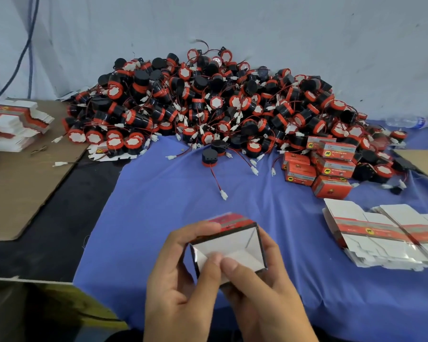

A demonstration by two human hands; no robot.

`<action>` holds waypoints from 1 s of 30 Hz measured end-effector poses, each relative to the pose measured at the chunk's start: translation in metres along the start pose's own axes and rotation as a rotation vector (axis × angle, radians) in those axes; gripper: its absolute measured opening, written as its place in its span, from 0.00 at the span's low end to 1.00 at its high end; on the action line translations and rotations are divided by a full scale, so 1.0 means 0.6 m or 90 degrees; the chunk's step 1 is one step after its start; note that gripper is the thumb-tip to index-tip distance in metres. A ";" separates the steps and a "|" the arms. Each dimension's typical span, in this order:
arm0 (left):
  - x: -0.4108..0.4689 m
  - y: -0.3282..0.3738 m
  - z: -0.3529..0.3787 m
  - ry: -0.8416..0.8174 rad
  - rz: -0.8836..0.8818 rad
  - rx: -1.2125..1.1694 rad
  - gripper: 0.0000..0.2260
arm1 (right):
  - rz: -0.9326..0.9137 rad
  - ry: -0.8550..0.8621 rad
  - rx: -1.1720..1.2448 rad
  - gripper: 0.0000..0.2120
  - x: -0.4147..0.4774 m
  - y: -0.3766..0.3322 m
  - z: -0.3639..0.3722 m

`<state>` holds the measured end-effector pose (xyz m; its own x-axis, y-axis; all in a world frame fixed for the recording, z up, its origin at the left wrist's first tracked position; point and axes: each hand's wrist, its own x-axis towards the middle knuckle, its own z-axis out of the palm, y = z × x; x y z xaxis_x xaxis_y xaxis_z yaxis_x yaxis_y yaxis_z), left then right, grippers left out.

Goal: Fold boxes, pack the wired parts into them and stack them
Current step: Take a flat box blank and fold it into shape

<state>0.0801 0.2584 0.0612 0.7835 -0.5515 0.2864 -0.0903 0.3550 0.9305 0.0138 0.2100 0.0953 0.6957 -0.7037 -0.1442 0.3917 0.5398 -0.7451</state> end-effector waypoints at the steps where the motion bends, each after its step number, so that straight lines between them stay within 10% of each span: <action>1: 0.003 0.000 -0.022 0.022 0.017 0.013 0.15 | -0.018 -0.011 -0.037 0.38 0.011 0.018 -0.025; 10: 0.015 -0.001 -0.050 -0.107 -0.139 0.095 0.13 | -0.133 -0.051 -0.114 0.47 0.031 0.026 -0.059; 15: 0.055 -0.014 -0.081 -0.246 -0.195 0.161 0.35 | -0.237 -0.094 -0.551 0.46 0.036 0.022 -0.082; 19: 0.066 -0.015 -0.088 -0.241 -0.087 0.291 0.29 | -0.251 -0.186 -0.899 0.52 0.054 0.015 -0.091; 21: 0.076 -0.026 -0.093 -0.206 -0.117 0.213 0.26 | -0.427 -0.061 -1.021 0.56 0.066 0.017 -0.100; 23: 0.086 -0.051 -0.102 -0.131 -0.147 0.147 0.25 | -0.512 0.109 -0.969 0.58 0.078 0.029 -0.124; 26: 0.099 -0.089 -0.113 -0.144 -0.201 0.145 0.24 | -0.278 0.106 -0.637 0.43 0.108 0.050 -0.153; 30: 0.113 -0.151 -0.127 -0.243 -0.121 0.529 0.26 | -0.176 0.130 -0.728 0.24 0.136 0.093 -0.176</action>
<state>0.1883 0.2464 -0.0213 0.5882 -0.8082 0.0302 -0.5075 -0.3397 0.7918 0.0288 0.1336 -0.0270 0.5235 -0.8473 0.0894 -0.3221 -0.2939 -0.8999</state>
